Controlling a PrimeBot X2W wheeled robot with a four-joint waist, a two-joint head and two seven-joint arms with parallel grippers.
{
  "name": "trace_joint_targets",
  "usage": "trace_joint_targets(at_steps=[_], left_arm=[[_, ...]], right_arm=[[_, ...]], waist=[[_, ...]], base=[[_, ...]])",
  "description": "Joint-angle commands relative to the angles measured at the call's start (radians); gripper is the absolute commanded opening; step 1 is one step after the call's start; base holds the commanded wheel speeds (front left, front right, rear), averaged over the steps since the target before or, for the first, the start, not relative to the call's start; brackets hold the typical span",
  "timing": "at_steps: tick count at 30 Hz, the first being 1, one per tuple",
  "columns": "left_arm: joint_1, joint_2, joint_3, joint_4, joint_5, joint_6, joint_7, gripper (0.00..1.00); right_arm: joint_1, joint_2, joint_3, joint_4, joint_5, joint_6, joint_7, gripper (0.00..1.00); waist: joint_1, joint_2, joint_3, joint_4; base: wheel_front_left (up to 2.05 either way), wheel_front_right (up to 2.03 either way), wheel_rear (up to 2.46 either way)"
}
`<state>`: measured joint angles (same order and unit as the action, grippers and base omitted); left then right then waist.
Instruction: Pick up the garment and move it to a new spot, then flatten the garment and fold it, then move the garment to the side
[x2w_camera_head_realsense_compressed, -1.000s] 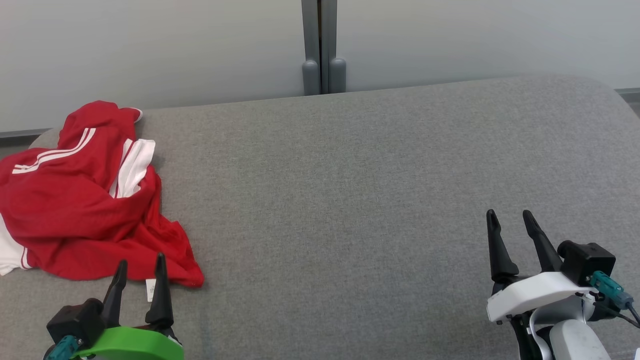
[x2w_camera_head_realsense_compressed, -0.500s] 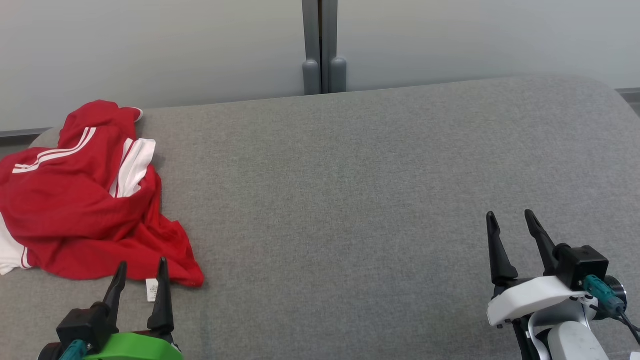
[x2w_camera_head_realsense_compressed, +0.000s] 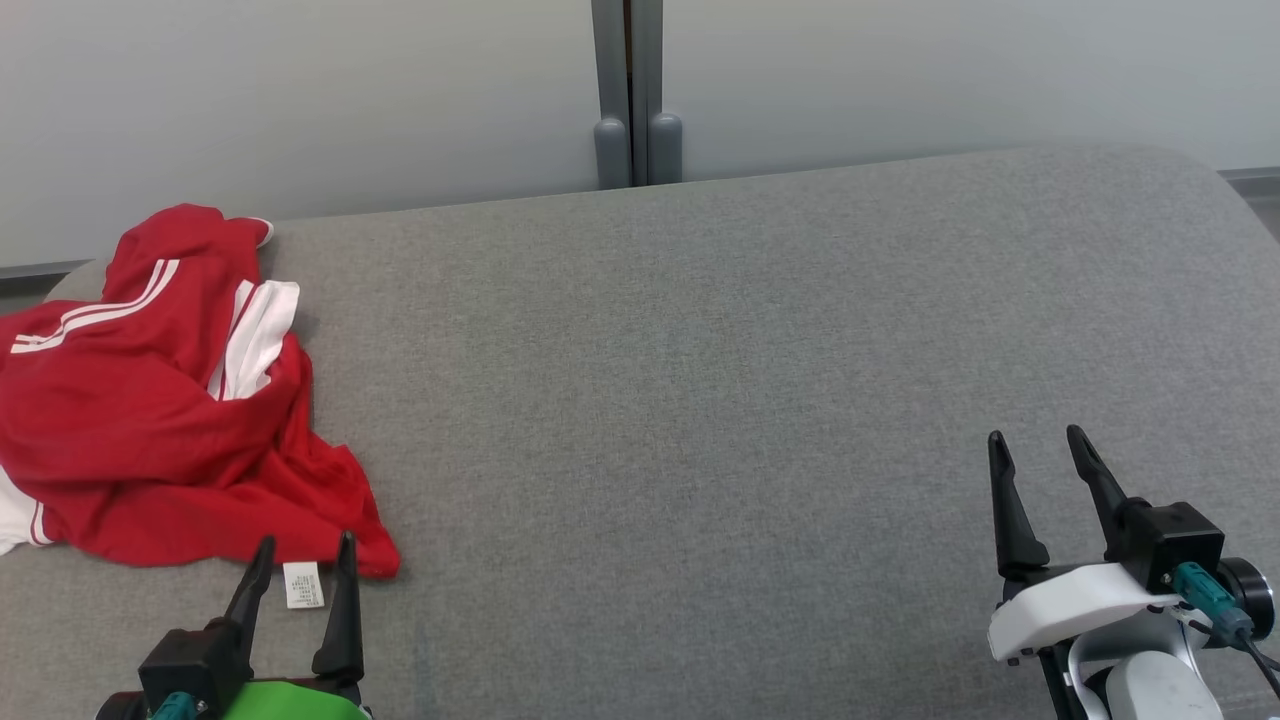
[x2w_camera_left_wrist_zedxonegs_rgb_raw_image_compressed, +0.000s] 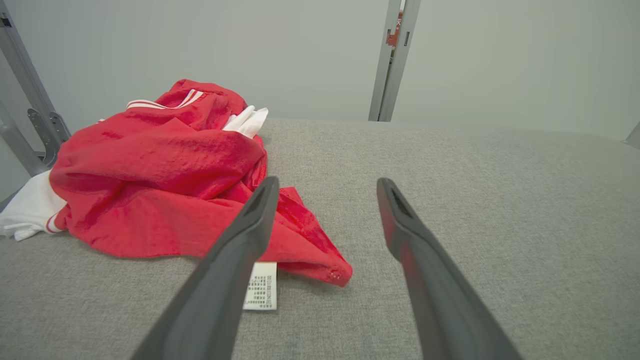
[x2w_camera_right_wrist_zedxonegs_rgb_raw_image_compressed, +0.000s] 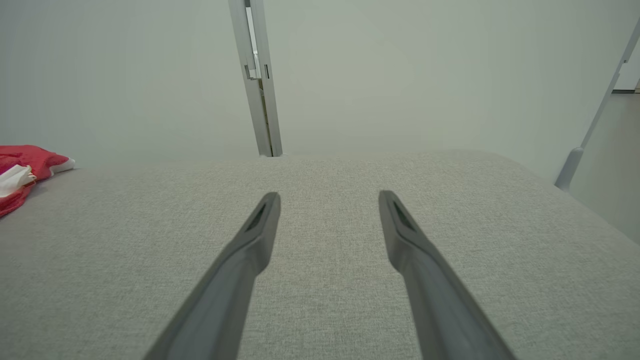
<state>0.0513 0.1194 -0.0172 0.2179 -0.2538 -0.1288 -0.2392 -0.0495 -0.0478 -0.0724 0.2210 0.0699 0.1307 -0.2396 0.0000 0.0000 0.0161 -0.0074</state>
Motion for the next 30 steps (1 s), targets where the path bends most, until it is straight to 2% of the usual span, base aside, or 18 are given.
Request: trace_joint_targets(at_steps=[1, 12, 25, 30], left_arm=[[0.010, 0.011, -0.003, 0.001, 0.014, -0.003, -0.009, 1.00], [0.019, 0.017, -0.012, 0.007, 0.067, -0.004, -0.029, 1.00], [0.016, 0.022, -0.021, 0.015, 0.037, -0.004, -0.026, 1.00], [0.012, 0.020, -0.030, 0.018, 0.037, -0.004, -0.026, 1.00]], right_arm=[[0.007, -0.004, -0.003, 0.002, -0.022, 0.000, -0.009, 1.00], [0.013, -0.004, -0.013, 0.009, -0.101, 0.000, -0.028, 1.00], [0.018, -0.004, -0.028, 0.011, -0.082, 0.000, -0.026, 1.00], [0.020, -0.004, -0.024, 0.003, -0.084, 0.000, -0.026, 1.00]], waist=[[0.0000, 0.0000, 0.000, -0.001], [0.0000, 0.0000, 0.001, -0.007], [0.0000, 0.0000, 0.002, -0.007], [0.0000, 0.0000, 0.000, 0.013]], base=[[0.00, 0.00, 0.00], [0.00, 0.00, 0.00], [0.00, 0.00, 0.00], [0.00, 0.00, 0.00]])
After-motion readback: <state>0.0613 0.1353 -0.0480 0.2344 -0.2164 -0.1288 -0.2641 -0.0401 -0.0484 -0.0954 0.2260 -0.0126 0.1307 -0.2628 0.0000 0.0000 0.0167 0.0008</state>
